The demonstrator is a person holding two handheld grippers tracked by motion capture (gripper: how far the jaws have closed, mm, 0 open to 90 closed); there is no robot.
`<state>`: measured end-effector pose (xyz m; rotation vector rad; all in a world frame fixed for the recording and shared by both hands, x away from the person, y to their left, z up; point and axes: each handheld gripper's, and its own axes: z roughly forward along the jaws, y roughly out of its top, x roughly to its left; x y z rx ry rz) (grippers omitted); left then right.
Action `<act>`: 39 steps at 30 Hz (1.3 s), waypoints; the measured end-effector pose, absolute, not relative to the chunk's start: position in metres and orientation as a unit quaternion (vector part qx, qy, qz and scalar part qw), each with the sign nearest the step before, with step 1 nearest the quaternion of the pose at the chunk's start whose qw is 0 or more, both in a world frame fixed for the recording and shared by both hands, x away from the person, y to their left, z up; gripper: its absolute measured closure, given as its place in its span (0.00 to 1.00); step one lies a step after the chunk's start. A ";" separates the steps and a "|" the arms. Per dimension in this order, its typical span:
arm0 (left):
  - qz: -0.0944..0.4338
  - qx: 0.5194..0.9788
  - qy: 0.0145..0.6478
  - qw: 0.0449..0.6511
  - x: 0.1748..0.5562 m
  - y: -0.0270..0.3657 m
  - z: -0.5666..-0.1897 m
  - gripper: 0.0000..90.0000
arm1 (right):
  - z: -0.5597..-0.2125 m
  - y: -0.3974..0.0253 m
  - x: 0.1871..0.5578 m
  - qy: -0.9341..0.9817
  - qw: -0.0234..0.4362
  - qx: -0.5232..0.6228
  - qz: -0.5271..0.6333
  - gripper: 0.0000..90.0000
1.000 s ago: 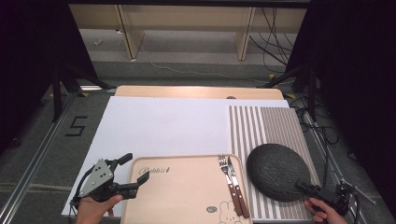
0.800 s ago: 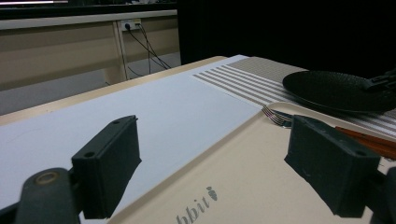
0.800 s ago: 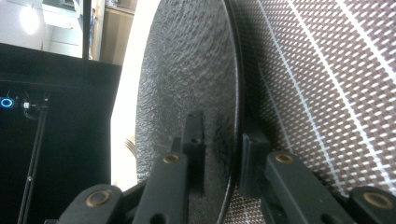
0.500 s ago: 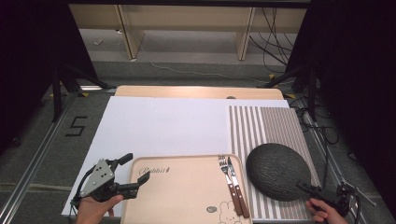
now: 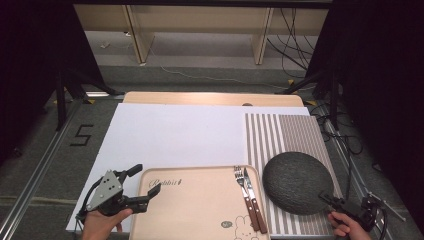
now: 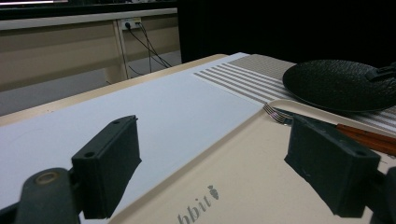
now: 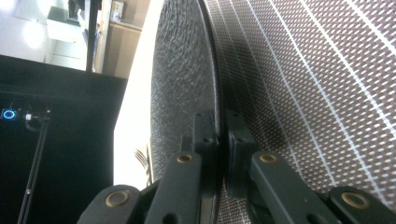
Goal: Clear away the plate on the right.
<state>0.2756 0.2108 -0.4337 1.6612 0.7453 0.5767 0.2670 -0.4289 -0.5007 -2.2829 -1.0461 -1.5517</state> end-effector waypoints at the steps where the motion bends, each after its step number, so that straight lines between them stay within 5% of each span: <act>1: 0.246 0.710 0.319 0.578 0.276 0.211 -0.434 0.18 | -0.500 -0.428 0.267 -0.343 0.098 -0.771 -0.527 0.96; 39: 0.244 0.708 0.322 0.579 0.277 0.211 -0.434 0.18 | -0.478 -0.396 0.276 -0.345 0.116 -0.737 -0.569 0.96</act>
